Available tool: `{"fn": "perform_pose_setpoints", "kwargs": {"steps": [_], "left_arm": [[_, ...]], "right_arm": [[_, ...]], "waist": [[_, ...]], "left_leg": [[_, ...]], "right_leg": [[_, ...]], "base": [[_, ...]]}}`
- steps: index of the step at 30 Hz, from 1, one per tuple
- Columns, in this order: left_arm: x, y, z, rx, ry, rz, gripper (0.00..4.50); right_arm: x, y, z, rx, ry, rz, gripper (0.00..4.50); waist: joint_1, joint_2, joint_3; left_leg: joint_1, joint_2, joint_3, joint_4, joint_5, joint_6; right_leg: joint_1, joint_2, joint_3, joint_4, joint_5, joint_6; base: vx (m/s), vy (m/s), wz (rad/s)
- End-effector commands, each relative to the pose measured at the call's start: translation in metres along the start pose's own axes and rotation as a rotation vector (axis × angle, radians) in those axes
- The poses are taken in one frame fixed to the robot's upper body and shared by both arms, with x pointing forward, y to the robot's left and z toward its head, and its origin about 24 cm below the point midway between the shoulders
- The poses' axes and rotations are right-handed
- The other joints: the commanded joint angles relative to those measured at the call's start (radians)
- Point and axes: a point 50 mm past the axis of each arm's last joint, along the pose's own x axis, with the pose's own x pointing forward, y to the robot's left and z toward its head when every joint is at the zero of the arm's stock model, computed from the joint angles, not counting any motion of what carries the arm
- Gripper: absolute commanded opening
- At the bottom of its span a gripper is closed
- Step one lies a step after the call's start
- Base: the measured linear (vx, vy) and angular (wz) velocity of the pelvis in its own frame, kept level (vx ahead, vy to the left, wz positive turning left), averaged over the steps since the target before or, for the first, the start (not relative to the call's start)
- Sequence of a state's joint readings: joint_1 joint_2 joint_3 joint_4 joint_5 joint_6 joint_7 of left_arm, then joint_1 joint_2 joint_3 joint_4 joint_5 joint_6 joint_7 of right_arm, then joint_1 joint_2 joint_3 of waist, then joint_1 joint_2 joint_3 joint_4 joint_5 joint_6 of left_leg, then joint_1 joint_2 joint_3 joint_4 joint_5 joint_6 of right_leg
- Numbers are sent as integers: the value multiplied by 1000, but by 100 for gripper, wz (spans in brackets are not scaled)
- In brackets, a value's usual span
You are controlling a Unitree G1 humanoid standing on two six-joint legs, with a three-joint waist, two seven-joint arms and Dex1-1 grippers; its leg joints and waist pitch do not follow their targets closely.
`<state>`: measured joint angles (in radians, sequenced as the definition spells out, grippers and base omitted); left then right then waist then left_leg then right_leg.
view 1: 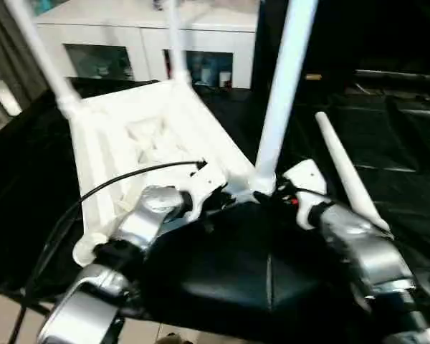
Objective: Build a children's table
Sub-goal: Rotate leg to tighten
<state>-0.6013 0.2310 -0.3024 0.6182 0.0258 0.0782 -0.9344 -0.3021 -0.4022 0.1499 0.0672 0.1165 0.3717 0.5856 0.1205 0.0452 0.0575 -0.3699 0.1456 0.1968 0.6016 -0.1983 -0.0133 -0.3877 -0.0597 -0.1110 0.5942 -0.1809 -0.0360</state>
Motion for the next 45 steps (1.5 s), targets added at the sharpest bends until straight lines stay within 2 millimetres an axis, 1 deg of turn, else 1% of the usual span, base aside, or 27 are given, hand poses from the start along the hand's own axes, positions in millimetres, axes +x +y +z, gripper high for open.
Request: {"fn": "perform_pose_setpoints", "kwargs": {"steps": [1, 3, 4, 5, 6, 8, 9, 11, 14, 17, 19, 21, 22, 24, 26, 30, 31, 35, 37, 38, 39, 40, 41, 42, 43, 44, 45], "left_arm": [[-2, -6, 21, 73, -111, -95, 0], [-9, -7, 19, 76, -110, -133, 0], [-9, -7, 19, 76, -110, -133, 0], [-13, -8, 18, 76, -112, -156, 0], [-15, -9, 18, 77, -112, -167, 0], [-17, -10, 18, 77, -113, -176, 0], [-19, -11, 18, 80, -116, -193, 0], [-19, -14, 19, 85, -116, -214, 0], [-18, -18, 19, 94, -110, -235, 0], [-18, -21, 19, 96, -109, -243, 0], [-17, -22, 19, 95, -110, -246, 0], [-17, -23, 19, 94, -112, -249, 0], [-17, -23, 19, 94, -111, -249, 0], [-18, -24, 19, 93, -109, -250, 0], [-18, -24, 19, 92, -106, -249, 0], [-19, -24, 19, 90, -105, -246, 0], [-19, -25, 18, 88, -104, -245, 0], [-19, -24, 18, 84, -102, -240, 0], [-19, -21, 18, 78, -100, -200, 0], [-18, -18, 18, 73, -94, -169, 0], [-16, -14, 17, 66, -81, -129, 0], [-13, -8, 16, 48, -65, -51, 0], [-12, -4, 15, 38, -57, -11, 0], [-9, 0, 16, 14, -53, 44, 0], [-4, 5, 16, -20, -46, 114, 0], [-4, 5, 16, -20, -46, 114, 0], [3, 9, 18, -63, -41, 193, 0]], "right_arm": [[-8, 2, 2, -13, 8, 74, 390], [-16, 4, 1, -38, 29, 133, 390], [-16, 4, 1, -38, 29, 133, 390], [-20, 4, 1, -46, 41, 155, 390], [-21, 5, -1, -45, 48, 167, 390], [-22, 6, -1, -44, 53, 176, 390], [-23, 11, -3, -48, 66, 214, 390], [-19, 12, -5, -38, 68, 208, 390], [-14, 11, -5, -29, 65, 184, 390], [-11, 10, -5, -24, 69, 175, 390], [-11, 9, -5, -23, 72, 169, 390], [-12, 8, -6, -14, 72, 166, 365], [-12, 9, -6, -15, 73, 168, 365], [-13, 9, -7, -18, 76, 176, 345], [-13, 11, -8, -18, 80, 184, 326], [-13, 12, -9, -14, 82, 192, 312], [-13, 13, -9, -8, 80, 195, 290], [-12, 14, -9, -1, 80, 198, 281], [-10, 14, -11, 29, 71, 166, 279], [-9, 13, -11, 45, 65, 142, 277], [-7, 12, -12, 66, 61, 113, 277], [-3, 10, -14, 98, 53, 47, 277], [-1, 9, -15, 114, 49, 12, 277], [2, 7, -18, 159, 49, -55, 276], [7, 5, -23, 217, 61, -162, 276], [7, 5, -23, 217, 61, -162, 276], [12, 3, -28, 242, 92, -286, 276]], "waist": [[2, -15, -63], [10, -14, -64], [12, -15, -64], [12, -15, -64], [14, -16, -63], [16, -15, -63], [18, -14, -64], [17, -16, -64], [18, -14, -65], [20, -14, -66], [19, -14, -67], [21, -14, -67], [20, -15, -68], [21, -15, -67], [20, -17, -66], [20, -16, -67], [19, -18, -65], [18, -17, -65], [18, -15, -65], [16, -17, -65], [16, -16, -65], [13, -15, -63], [12, -16, -63], [9, -17, -62], [7, -21, -63], [7, -21, -63], [4, -18, -63]], "left_leg": [[16, 108, -51, -70, -144, 82], [16, 109, -51, -70, -152, 79], [15, 109, -52, -70, -149, 79], [14, 108, -52, -70, -150, 79], [14, 109, -52, -71, -151, 78], [15, 109, -52, -71, -153, 75], [16, 107, -52, -71, -161, 69], [15, 110, -54, -72, -161, 65], [16, 109, -53, -72, -159, 59], [17, 108, -52, -71, -151, 58], [14, 109, -54, -72, -146, 59], [14, 108, -53, -70, -137, 63], [13, 107, -52, -69, -134, 65], [13, 107, -52, -69, -129, 69], [13, 107, -52, -69, -131, 69], [13, 106, -52, -69, -134, 69], [12, 105, -52, -69, -132, 70], [13, 106, -53, -69, -131, 71], [12, 106, -53, -70, -129, 72], [11, 105, -53, -69, -130, 70], [12, 106, -53, -70, -134, 68], [13, 104, -53, -70, -144, 64], [13, 103, -52, -70, -148, 60], [15, 101, -52, -71, -154, 49], [15, 101, -54, -72, -156, 39], [15, 101, -54, -72, -156, 39], [17, 102, -56, -74, -159, 27]], "right_leg": [[43, -130, 83, -79, -260, -140], [44, -132, 83, -78, -268, -138], [45, -133, 82, -78, -265, -138], [44, -132, 82, -78, -267, -140], [45, -132, 82, -80, -274, -137], [44, -133, 82, -81, -284, -135], [43, -132, 81, -82, -298, -135], [43, -133, 82, -81, -295, -136], [41, -132, 81, -81, -287, -144], [41, -131, 82, -78, -267, -146], [44, -132, 82, -75, -254, -147], [44, -132, 82, -75, -246, -147], [45, -132, 82, -75, -244, -146], [45, -132, 81, -75, -247, -144], [45, -131, 81, -76, -253, -141], [44, -131, 81, -77, -263, -137], [44, -130, 81, -77, -265, -135], [44, -130, 81, -77, -266, -133], [43, -130, 81, -76, -258, -136], [44, -130, 80, -76, -259, -137], [43, -130, 80, -77, -264, -136], [42, -130, 80, -82, -281, -137], [42, -128, 79, -83, -289, -135], [38, -128, 79, -87, -311, -135], [43, -129, 77, -87, -322, -128], [43, -129, 77, -87, -322, -128], [42, -131, 79, -87, -327, -125]], "base": [[0, 0, 0], [0, 0, 0], [0, 0, 0], [0, 0, 0], [0, 0, 0], [0, 0, 0], [0, 0, 0], [0, 0, 0], [0, 0, 0], [0, 0, 0], [0, 0, 0], [0, 0, 0], [0, 0, 0], [0, 0, 0], [0, 0, 0], [0, 0, 0], [0, 0, 0], [0, 0, 0], [0, 0, 0], [0, 0, 0], [0, 0, 0], [0, 0, 0], [0, 0, 0], [0, 0, 0], [0, 0, 0], [0, 0, 0], [0, 0, 0]]}}
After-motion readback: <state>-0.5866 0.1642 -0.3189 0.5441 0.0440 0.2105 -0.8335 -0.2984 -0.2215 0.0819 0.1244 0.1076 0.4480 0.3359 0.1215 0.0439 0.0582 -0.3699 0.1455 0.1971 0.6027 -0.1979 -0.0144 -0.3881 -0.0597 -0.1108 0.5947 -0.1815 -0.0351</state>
